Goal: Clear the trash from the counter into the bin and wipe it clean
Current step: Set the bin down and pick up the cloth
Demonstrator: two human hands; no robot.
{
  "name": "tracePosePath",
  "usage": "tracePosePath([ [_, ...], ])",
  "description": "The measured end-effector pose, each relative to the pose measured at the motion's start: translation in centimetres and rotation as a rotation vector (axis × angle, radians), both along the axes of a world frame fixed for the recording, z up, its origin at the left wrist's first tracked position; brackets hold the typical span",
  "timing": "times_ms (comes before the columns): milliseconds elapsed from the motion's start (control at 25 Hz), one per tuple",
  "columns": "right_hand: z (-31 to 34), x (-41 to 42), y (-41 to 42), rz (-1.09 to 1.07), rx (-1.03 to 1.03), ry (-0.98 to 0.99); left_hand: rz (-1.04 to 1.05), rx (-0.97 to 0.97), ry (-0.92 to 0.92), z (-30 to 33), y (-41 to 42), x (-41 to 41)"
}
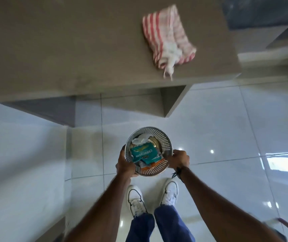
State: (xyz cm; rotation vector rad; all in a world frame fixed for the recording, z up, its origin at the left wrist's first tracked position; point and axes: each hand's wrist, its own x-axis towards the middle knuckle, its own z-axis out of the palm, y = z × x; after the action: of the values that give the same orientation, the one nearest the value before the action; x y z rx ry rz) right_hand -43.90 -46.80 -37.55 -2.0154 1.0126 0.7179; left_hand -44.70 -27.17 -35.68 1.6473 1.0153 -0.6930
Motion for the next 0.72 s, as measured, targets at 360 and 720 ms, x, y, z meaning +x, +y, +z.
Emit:
tracePosePath([
  [360, -13.3, -1.5, -0.5, -0.173, 0.185, 0.195, -0.155, -0.058, 0.068, -14.9, 0.6, -0.1],
  [720, -10.0, -2.0, -0.3, -0.331, 0.456, 0.281, -0.296, -0.052, 0.111, -13.0, -0.4, 0.2],
])
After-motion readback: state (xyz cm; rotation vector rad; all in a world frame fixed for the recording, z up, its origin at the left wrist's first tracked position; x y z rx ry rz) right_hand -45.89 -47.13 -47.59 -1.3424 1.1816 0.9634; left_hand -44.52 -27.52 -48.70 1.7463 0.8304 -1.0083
